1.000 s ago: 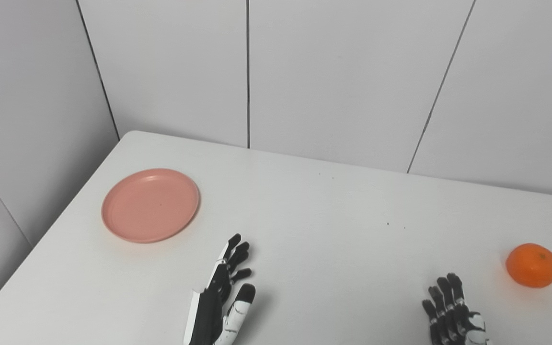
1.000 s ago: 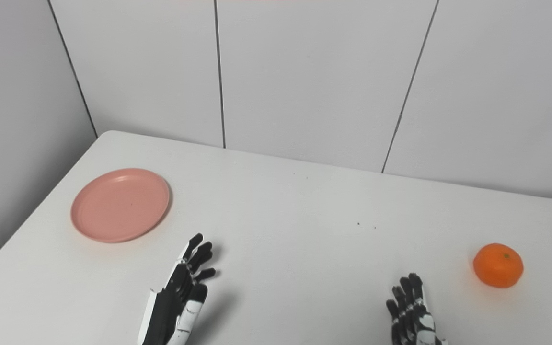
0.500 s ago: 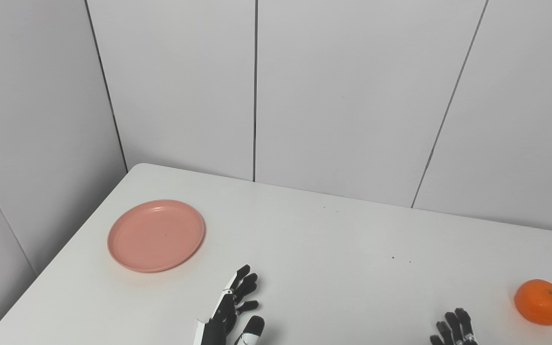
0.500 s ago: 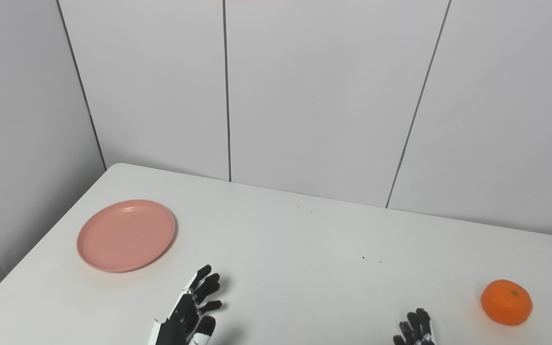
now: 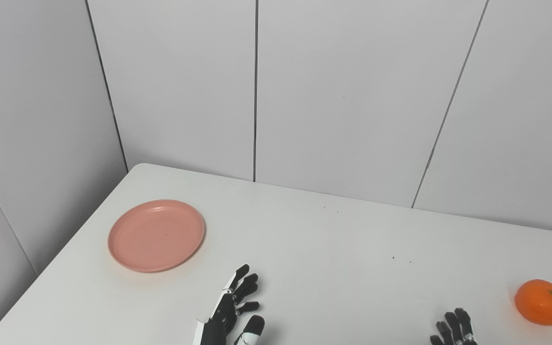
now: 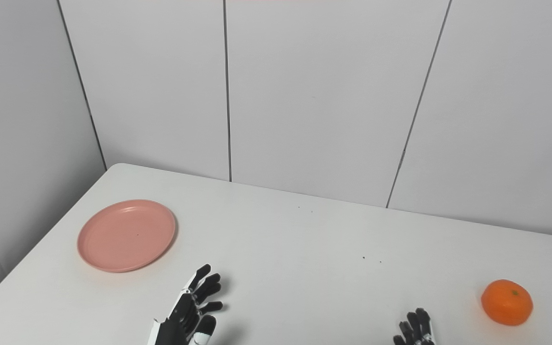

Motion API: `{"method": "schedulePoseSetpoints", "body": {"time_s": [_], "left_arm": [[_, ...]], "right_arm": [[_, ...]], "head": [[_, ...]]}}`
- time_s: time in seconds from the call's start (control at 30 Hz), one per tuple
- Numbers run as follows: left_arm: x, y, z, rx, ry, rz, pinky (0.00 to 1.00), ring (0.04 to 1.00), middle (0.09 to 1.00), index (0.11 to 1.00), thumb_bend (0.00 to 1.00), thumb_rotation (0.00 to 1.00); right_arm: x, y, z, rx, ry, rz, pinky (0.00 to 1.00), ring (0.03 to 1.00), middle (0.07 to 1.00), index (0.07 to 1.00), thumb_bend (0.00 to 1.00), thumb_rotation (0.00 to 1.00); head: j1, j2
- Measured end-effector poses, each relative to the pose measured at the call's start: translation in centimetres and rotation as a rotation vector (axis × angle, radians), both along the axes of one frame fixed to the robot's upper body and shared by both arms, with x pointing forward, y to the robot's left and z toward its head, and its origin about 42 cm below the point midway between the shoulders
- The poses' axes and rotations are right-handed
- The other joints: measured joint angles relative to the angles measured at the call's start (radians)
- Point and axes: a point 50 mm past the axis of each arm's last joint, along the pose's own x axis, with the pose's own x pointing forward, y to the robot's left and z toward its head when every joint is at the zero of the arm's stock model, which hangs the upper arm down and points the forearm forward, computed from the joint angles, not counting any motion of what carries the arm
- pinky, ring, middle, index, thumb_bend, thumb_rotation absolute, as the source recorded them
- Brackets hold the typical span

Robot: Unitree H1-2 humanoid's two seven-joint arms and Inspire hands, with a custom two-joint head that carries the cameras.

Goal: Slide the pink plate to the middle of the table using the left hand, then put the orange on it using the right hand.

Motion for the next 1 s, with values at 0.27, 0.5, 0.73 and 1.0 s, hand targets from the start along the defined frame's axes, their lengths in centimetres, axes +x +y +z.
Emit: {"method": "schedulePoseSetpoints", "body": {"time_s": [0.27, 0.5, 0.73, 1.0], "left_arm": [[0.1, 0.1, 0.4, -0.053, 0.001, -0.082, 0.67, 0.73, 0.743, 0.744, 0.96, 0.83], [2.2, 1.0, 1.5, -0.07, 0.001, -0.131, 0.69, 0.741, 0.745, 0.758, 1.0, 0.84], [6.4, 4.3, 6.5, -0.008, -0.136, -0.193, 0.72, 0.748, 0.769, 0.814, 1.0, 0.84], [7.0, 5.5, 10.1, -0.086, -0.178, -0.247, 0.79, 0.81, 0.818, 0.857, 1.0, 0.88]], "right_arm": [[0.0, 0.2, 0.1, -0.004, -0.001, 0.002, 1.0, 1.0, 1.0, 1.0, 0.83, 1.0], [0.0, 0.2, 0.2, -0.001, -0.003, 0.002, 1.0, 1.0, 1.0, 1.0, 0.83, 1.0], [0.0, 0.3, 0.2, 0.0, -0.003, 0.009, 1.0, 1.0, 1.0, 1.0, 0.83, 1.0], [0.0, 0.3, 0.1, -0.002, -0.002, 0.01, 1.0, 1.0, 1.0, 1.0, 0.83, 1.0]], "head": [[-0.018, -0.006], [-0.012, -0.011], [-0.012, -0.011], [-0.012, -0.014]]}}
